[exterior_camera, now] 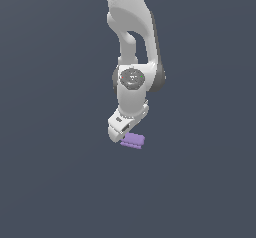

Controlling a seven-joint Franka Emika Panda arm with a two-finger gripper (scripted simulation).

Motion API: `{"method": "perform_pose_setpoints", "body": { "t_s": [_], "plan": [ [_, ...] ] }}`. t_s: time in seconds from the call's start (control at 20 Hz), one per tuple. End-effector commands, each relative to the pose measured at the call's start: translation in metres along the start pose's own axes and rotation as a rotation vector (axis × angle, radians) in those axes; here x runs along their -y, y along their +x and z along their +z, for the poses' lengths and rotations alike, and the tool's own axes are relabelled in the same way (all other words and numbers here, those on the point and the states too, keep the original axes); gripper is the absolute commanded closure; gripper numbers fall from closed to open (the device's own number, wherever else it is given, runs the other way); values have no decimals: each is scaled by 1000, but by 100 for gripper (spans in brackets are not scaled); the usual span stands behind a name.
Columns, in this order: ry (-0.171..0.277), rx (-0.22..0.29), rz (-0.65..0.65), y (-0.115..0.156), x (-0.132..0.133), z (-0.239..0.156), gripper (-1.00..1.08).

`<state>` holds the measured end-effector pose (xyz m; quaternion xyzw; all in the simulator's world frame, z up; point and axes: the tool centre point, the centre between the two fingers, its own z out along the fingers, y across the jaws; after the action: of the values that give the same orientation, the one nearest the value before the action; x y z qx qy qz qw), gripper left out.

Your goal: Pick up the object and move it to a goal position.

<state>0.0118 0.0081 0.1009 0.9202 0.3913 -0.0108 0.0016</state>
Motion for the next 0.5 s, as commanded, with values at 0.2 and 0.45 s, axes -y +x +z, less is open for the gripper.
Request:
{"method": "perform_pose_setpoints", "body": {
  "t_s": [0.2, 0.45],
  "plan": [
    [-4, -5, -197, 5, 1, 14, -92],
    [-6, -10, -338, 9, 1, 23, -92]
  ]
}}
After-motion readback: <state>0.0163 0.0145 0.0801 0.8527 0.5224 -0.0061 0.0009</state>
